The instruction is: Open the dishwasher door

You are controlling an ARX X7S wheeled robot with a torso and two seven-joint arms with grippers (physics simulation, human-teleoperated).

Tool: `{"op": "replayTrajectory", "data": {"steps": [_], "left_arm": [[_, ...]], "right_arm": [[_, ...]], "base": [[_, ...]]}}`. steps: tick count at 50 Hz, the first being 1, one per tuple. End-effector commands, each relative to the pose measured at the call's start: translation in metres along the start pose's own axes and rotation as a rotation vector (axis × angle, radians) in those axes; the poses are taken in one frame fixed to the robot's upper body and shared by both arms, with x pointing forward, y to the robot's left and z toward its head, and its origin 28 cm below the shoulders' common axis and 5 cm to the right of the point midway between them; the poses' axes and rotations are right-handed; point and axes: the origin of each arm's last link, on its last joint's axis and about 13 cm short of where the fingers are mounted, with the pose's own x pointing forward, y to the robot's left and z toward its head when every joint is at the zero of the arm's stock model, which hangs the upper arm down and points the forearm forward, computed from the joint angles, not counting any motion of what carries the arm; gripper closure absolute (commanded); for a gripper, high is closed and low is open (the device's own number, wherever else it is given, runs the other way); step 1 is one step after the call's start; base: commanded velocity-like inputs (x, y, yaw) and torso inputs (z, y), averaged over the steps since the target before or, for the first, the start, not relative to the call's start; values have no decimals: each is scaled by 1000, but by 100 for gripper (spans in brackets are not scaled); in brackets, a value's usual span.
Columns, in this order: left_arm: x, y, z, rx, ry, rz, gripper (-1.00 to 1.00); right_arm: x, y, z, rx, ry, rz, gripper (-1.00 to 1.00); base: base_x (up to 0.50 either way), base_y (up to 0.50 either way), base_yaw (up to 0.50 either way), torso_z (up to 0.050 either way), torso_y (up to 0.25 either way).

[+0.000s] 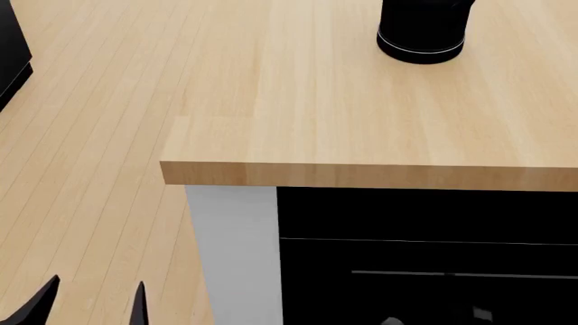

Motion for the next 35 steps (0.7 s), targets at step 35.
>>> {"op": "replayTrajectory", "data": {"steps": [35], "left_arm": [[0,5,3,6,-9,25,-100]], "right_arm": [[50,4,4,-33,45,25,-100]], "base": [[0,0,0,0,0]]}}
